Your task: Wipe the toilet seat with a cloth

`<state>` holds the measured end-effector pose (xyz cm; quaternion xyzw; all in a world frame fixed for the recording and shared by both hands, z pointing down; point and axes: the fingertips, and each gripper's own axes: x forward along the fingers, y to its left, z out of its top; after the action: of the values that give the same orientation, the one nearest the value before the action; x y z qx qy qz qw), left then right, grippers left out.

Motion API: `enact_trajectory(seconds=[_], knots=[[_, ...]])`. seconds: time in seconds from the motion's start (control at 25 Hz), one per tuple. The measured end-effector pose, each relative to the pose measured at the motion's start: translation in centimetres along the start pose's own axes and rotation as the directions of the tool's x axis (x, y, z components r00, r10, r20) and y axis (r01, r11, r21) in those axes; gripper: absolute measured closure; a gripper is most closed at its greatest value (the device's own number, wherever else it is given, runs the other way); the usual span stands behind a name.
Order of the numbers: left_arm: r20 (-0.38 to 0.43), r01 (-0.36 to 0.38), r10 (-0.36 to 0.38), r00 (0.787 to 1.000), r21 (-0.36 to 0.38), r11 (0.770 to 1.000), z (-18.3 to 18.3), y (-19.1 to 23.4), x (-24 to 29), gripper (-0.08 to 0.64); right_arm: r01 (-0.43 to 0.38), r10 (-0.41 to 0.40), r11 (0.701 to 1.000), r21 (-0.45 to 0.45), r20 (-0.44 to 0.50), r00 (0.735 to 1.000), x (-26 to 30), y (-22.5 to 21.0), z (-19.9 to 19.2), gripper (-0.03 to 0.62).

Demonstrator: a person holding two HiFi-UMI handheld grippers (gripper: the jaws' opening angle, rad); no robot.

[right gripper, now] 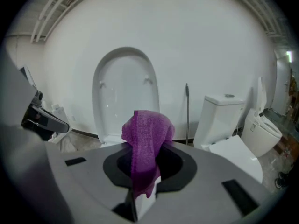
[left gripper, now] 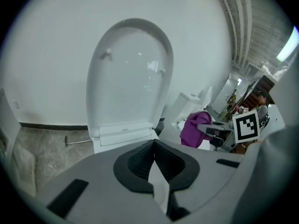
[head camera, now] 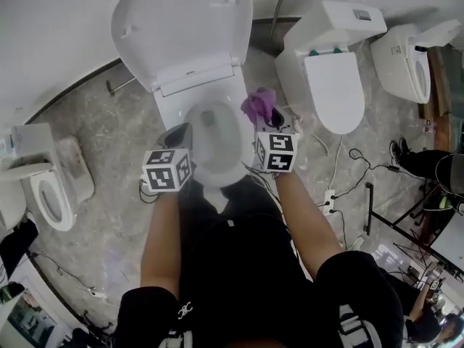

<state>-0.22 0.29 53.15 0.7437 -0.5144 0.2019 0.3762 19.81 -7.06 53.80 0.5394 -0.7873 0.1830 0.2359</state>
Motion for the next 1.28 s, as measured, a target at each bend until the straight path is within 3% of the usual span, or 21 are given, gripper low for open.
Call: enact_trajectory(seconds=[0.28,0.44,0.56,0.96,1.28], knots=[[0.151,-0.003,-0.007,0.989,0.066,0.998,10.3,-5.5,-8.2,0.552,-0.016,0.017,1.000,-0.006,0.142,0.990,-8.6,-0.2,11.8,0.531],[0.253,-0.048,0.023,0.967,0.093,0.994,16.8,-6.6,-11.8,0.552,-0.027,0.031,0.999,-0.018,0.240,0.970,-11.0,-0.2,19.3,0.531],[0.278,-0.056,0.023,0.960,0.110,0.992,20.1,-7.3,-13.8,0.552,-0.045,0.041,0.999,0.006,0.295,0.954,-12.0,0.3,23.5,0.531],[0.290,-0.074,0.028,0.956,0.146,0.987,24.3,-8.7,-15.9,0.554,-0.160,0.154,0.987,-0.013,0.351,0.923,-13.5,2.5,29.9,0.532],[0.294,-0.052,-0.004,0.956,0.182,0.982,26.0,-9.2,-15.1,0.554,-0.172,0.159,0.985,0.006,0.360,0.919,-13.1,2.4,30.6,0.532]])
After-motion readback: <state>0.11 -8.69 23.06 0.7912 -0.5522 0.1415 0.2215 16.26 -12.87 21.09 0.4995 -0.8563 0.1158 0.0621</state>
